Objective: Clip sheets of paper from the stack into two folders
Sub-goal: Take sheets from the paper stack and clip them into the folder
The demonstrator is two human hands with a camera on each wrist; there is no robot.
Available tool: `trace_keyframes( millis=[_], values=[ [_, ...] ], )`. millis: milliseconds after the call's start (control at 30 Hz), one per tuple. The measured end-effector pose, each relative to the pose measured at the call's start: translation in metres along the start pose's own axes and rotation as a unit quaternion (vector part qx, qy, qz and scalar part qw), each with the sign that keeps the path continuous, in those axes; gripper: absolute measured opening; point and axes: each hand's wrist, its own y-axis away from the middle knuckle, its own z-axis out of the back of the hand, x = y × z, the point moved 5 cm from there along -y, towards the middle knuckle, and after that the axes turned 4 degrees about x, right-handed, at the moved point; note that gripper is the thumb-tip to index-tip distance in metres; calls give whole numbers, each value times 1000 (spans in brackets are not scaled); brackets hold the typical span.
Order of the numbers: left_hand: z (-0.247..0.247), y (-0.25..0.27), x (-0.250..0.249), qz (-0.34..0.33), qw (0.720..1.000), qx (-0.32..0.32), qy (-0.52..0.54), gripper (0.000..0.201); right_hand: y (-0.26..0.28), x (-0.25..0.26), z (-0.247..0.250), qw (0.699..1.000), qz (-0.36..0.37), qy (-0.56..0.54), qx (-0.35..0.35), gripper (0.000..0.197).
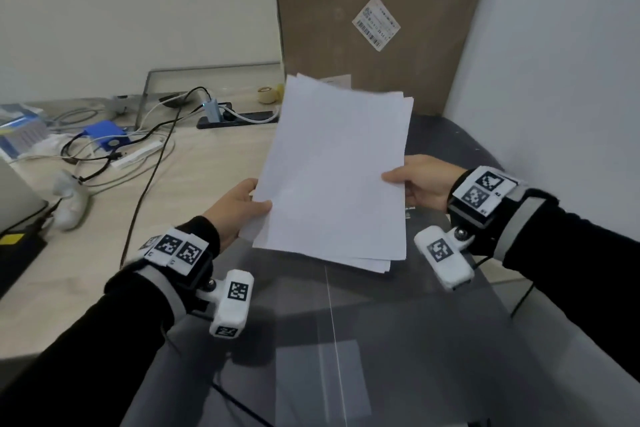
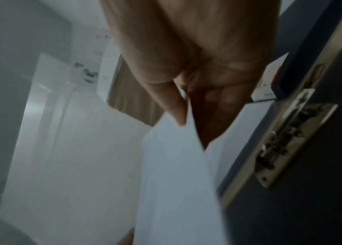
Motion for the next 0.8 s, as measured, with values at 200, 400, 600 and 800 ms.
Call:
trace_keyframes(
  millis=[200, 400, 600, 800],
  values=[
    [-10, 15, 3, 42, 990, 3, -134, 40, 22, -6, -22, 989, 70, 94, -88, 33],
    [4, 28, -45, -103, 992, -49, 61, 27, 47, 17, -26, 983, 164, 15, -80, 30],
    [14, 39, -72, -198, 963, -164, 81, 10, 55, 20, -52, 971, 211, -103, -39, 26],
    [15, 48, -45, -162, 965, -192, 71, 18, 49, 0, -74, 960, 203, -190, -39, 16]
  ],
)
